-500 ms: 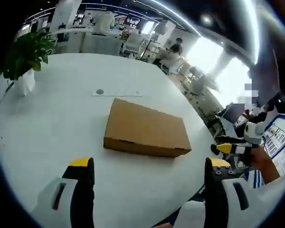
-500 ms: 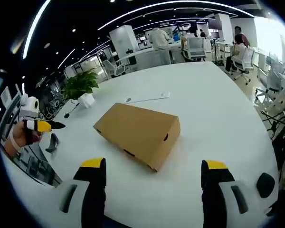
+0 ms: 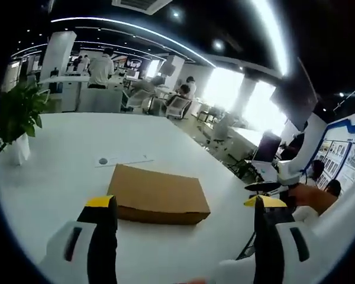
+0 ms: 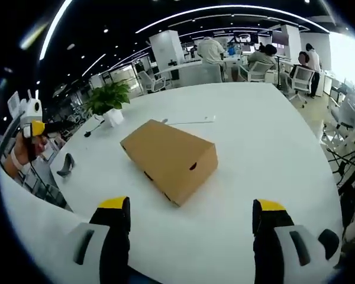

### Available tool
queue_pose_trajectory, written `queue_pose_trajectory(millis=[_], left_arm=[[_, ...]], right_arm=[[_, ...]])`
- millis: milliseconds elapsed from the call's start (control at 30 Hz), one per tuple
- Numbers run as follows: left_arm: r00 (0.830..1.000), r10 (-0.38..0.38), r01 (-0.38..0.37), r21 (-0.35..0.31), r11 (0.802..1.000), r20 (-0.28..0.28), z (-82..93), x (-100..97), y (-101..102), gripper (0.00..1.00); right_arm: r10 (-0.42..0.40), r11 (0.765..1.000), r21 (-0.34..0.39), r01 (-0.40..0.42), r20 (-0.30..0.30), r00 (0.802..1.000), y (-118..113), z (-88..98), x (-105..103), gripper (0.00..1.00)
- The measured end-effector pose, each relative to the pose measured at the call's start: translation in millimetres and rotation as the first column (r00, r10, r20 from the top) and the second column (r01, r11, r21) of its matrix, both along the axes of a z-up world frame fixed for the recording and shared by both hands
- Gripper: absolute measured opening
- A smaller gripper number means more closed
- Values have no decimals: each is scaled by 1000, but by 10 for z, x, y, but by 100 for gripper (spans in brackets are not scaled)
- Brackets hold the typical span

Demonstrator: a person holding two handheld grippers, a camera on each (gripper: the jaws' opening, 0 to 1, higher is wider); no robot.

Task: Operate the shoe box by opening the lid, removing the specified soft item, and placing it in the target area until the item is outside and the box remains undamaged.

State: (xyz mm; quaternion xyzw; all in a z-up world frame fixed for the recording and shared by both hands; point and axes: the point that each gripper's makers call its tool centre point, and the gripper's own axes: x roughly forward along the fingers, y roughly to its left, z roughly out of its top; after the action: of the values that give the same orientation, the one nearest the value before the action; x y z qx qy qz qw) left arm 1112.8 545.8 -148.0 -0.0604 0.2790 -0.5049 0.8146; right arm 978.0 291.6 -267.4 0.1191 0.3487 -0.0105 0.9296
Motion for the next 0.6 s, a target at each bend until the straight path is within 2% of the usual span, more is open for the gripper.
queue_pose_trajectory(millis=[67,167,267,300,333,367,400,433,467,567,600], left_arm=[[1000,2,-2,-4,1000,0,-14,9,-12,99],[1000,5,-4,9,1000,-31,-112,-4,6,98],[999,11,-9,51,999,-39,-243,15,56,96],[997,51,-45,114,993,-58,-347,45,136,98],[997,57,-49,142,989,-56,-392,57,168,99],[993,79,-63,178,982,-83,-461,79,230,99],[986,109,-86,175,981,-125,-476,90,249,99],[985,111,-94,128,987,-135,-427,121,209,99],[986,107,-94,109,990,-130,-400,135,192,99],[982,113,-97,108,989,-152,-380,135,183,99],[983,113,-95,130,987,-143,-387,134,191,99]], right_arm=[[1,1000,2,-1,5,1000,-10,0,45,87],[-2,1000,9,2,1,1000,-13,-6,43,87],[-5,1000,19,5,-13,1000,-15,-30,33,87],[-4,1000,17,4,-15,1000,-13,-33,16,87],[-1,1000,13,2,-18,1000,-11,-40,8,87],[1,1000,10,-1,-22,1000,-10,-51,-4,87],[4,1000,8,-4,-26,1000,-9,-60,-17,86],[5,1000,5,-4,-35,999,-14,-74,-36,86],[4,1000,3,-4,-38,999,-19,-77,-42,86],[-3,1000,-1,3,-43,999,-34,-75,-61,86],[-8,1000,-3,8,-42,999,-41,-73,-61,86]])
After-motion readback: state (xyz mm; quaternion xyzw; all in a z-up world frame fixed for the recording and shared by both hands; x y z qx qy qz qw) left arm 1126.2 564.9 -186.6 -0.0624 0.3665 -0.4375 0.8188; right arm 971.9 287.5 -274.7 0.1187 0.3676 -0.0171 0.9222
